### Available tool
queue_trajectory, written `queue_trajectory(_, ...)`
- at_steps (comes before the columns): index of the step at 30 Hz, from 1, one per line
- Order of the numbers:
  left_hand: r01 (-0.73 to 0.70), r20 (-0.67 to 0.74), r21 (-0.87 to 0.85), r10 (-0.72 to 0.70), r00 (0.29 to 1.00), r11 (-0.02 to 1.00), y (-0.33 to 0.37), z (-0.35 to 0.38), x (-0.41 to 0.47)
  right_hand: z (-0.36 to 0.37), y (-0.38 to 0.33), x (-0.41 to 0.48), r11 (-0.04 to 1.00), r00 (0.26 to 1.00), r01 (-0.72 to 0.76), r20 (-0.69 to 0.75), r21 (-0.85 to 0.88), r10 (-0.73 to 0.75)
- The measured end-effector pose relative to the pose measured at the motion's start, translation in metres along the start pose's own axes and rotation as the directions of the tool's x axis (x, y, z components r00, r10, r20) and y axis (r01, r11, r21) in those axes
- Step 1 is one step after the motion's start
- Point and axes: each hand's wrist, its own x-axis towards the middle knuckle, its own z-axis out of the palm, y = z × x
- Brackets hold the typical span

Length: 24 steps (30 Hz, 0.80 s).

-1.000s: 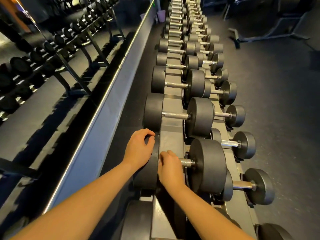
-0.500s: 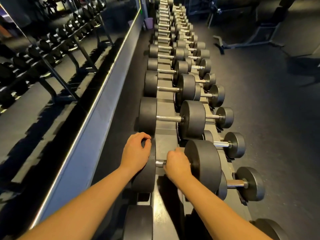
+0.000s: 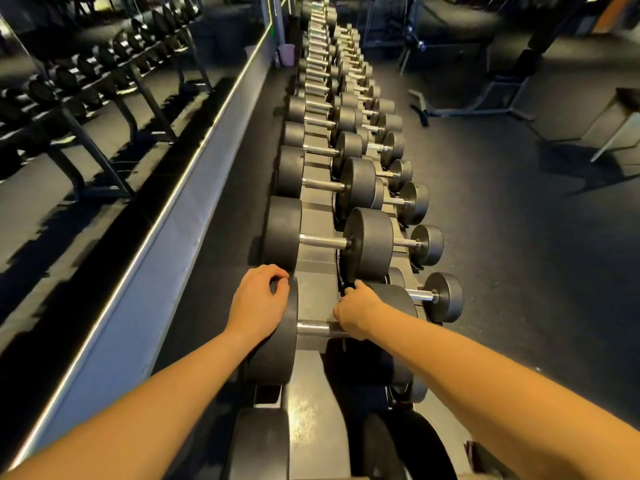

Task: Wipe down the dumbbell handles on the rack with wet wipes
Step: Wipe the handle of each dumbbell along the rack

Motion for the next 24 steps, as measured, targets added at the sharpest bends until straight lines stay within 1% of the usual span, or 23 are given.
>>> queue_trajectory(2,0.0,0.001,0.005,0.0,1.0,1.0,0.002,0.0,0.0,-0.003,-0.002,0.007,0.997,0.999,-0.006,0.036,-0.074,0.009)
queue_trajectory(3,0.003,0.001,0.006,-0.003,1.0,1.0,0.002,0.0,-0.001,-0.003,-0.004,0.008,0.996,0.999,-0.012,0.029,-0.093,0.014)
queue_trajectory(5,0.007,0.001,0.005,-0.007,1.0,1.0,0.001,0.0,0.0,0.003,-0.008,0.003,0.993,0.999,-0.025,-0.041,-0.115,0.021)
queue_trajectory(8,0.004,-0.001,0.001,-0.004,1.0,1.0,0.001,-0.001,0.0,0.023,-0.019,-0.017,0.985,0.977,-0.085,-0.204,-0.149,0.053)
queue_trajectory(10,-0.001,-0.006,0.002,0.001,1.0,1.0,0.001,0.0,-0.001,0.031,-0.034,-0.029,0.982,0.964,-0.141,-0.245,-0.127,0.107)
queue_trajectory(12,0.002,-0.013,0.008,-0.002,1.0,1.0,0.004,0.0,-0.002,0.032,-0.046,-0.038,0.976,0.959,-0.185,-0.239,-0.119,0.152)
queue_trajectory(14,0.003,-0.012,0.015,-0.002,1.0,1.0,0.005,-0.001,-0.002,0.031,-0.052,-0.045,0.974,0.954,-0.199,-0.247,-0.111,0.167)
queue_trajectory(18,0.001,-0.009,0.004,-0.001,1.0,1.0,0.006,-0.002,-0.003,0.03,-0.053,-0.058,0.98,0.963,-0.177,-0.222,-0.094,0.152)
queue_trajectory(23,0.0,-0.006,0.005,0.0,1.0,1.0,0.005,-0.002,-0.003,0.038,-0.071,-0.058,0.981,0.989,-0.119,-0.11,-0.153,0.103)
queue_trajectory(24,0.003,-0.005,0.003,-0.003,1.0,1.0,0.005,-0.002,-0.003,0.04,-0.077,-0.058,0.986,0.988,-0.122,-0.109,-0.112,0.11)
